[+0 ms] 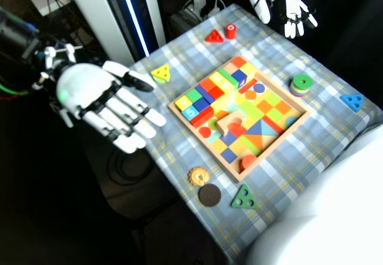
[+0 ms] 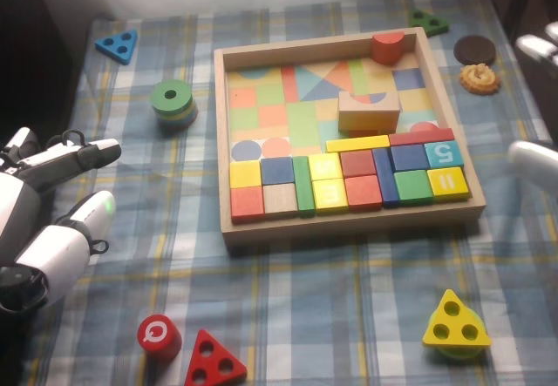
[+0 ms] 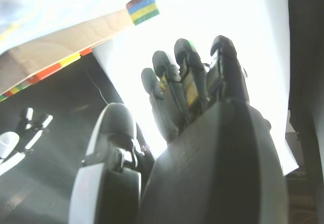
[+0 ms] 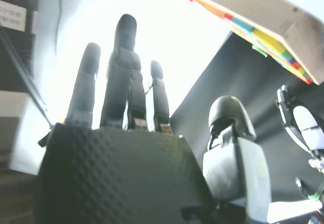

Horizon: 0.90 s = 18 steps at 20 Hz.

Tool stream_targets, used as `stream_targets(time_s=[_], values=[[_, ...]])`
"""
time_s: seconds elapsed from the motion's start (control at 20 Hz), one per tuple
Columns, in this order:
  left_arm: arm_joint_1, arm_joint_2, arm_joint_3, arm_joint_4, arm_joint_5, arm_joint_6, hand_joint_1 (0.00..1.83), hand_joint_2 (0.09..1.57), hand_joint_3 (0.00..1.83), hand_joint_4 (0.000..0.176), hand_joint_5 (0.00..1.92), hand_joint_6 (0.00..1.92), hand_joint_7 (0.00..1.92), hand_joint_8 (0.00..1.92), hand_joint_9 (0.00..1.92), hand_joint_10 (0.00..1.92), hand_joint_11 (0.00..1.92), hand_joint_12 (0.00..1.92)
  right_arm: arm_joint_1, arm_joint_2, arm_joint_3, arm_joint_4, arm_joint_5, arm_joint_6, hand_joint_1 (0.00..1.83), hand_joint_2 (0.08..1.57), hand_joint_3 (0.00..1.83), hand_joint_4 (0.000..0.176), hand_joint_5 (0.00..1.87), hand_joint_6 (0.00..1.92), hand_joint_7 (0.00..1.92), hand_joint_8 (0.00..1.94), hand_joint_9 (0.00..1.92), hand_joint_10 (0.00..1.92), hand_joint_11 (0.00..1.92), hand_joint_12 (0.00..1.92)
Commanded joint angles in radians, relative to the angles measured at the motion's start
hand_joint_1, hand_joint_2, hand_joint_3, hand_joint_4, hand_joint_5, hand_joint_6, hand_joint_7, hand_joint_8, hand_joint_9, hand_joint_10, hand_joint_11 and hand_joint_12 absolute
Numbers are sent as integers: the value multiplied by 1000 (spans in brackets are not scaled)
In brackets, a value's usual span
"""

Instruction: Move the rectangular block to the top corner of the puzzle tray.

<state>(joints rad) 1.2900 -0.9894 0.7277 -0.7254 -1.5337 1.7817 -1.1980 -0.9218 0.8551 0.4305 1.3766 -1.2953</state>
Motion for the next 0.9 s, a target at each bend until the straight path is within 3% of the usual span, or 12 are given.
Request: stream_targets(time_s=[0.0,0.05,0.15,0.2,0.25,0.35,0.45,0.5,0.65,0.7,0.75,0.85], values=[[-5,1,1,42,-111,-7,563,1434,0,24,650,5,578,1,377,17,0,0,23,9,14,-42,50,8,0,1152,0,39,248,1,236,1,142,4,0,108],[-5,1,1,42,-111,-7,571,1433,0,17,654,5,579,1,379,15,0,0,37,12,24,-60,25,23,0,1148,0,29,267,0,269,1,160,2,0,210],[-5,1,2,42,-109,-7,542,1440,2,25,645,0,566,0,361,5,0,0,69,12,81,-124,-34,158,0,1111,0,40,270,0,279,0,171,2,0,360],[-6,0,3,42,-109,-7,534,1442,3,22,647,1,570,2,355,2,0,0,79,8,108,-146,-52,216,0,1094,0,24,298,1,324,5,231,9,0,615],[-6,0,3,42,-109,-7,532,1442,3,22,647,1,570,2,354,2,0,0,92,6,120,-160,-71,230,0,1090,0,22,304,1,334,3,247,8,0,710],[-5,1,1,41,-109,-7,525,1444,3,15,646,1,570,2,353,1,0,0,134,-3,145,-197,-132,230,0,1089,0,21,307,1,343,2,263,8,0,766],[-4,1,1,40,-110,-7,525,1443,2,3,662,7,580,6,363,5,0,0,197,-15,174,-266,-229,230,0,1069,0,44,307,0,334,2,253,3,0,690],[-3,1,1,40,-110,-7,511,1442,1,12,662,6,577,3,355,2,0,0,229,-26,190,-303,-279,230,0,1062,0,47,306,0,327,2,241,5,0,623],[-2,1,1,40,-111,-7,506,1442,1,9,664,6,583,5,361,4,0,0,290,-53,223,-384,-353,230,0,1079,2,41,308,0,330,1,243,4,0,639],[-2,1,0,40,-111,-7,505,1443,2,11,661,4,581,4,361,4,0,0,302,-61,233,-396,-366,230,0,1093,3,42,315,1,335,1,250,4,0,691],[-1,1,0,40,-111,-7,517,1444,1,3,661,3,578,2,362,4,0,0,310,-69,243,-402,-375,230,0,1104,1,56,347,0,369,5,296,7,0,914],[0,1,0,40,-111,-7,543,1443,0,0,661,2,576,1,359,2,0,0,324,-77,255,-414,-388,230,0,1106,0,62,339,0,350,1,289,1,0,1002]])
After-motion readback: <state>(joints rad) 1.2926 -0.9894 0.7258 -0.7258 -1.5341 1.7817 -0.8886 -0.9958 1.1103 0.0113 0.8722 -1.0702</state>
